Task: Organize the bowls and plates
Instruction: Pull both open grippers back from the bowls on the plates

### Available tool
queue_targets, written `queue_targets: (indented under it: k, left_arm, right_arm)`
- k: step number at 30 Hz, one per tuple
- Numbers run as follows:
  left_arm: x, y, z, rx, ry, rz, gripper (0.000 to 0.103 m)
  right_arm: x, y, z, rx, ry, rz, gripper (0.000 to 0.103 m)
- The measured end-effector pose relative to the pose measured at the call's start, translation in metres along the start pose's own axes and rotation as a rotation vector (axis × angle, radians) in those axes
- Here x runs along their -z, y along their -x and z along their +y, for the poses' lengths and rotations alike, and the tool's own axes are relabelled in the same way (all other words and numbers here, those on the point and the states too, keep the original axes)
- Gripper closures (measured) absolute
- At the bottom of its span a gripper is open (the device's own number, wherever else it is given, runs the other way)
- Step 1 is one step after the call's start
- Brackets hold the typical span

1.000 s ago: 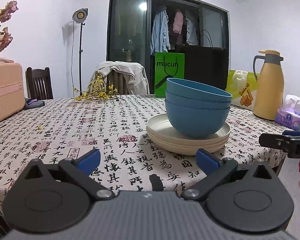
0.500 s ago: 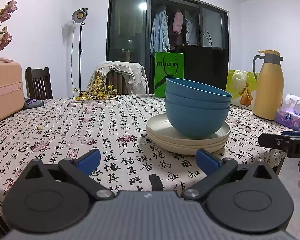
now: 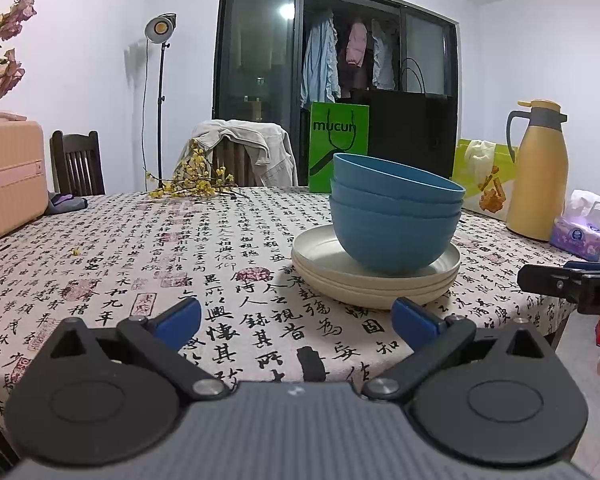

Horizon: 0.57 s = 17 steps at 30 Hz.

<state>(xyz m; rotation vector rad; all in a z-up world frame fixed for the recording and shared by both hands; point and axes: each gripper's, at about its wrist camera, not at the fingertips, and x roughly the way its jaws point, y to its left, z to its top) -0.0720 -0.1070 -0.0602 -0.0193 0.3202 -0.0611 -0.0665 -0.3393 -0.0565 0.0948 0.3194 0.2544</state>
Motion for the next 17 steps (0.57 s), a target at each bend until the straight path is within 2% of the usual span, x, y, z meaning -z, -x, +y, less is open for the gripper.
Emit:
queue_targets:
  k: [17]
  left_arm:
    - [0.0007, -0.0011, 0.0008, 0.012, 0.003, 0.004, 0.000]
  right_arm:
    - [0.0012, -0.0011, 0.0025, -0.003, 0.003, 0.004, 0.000]
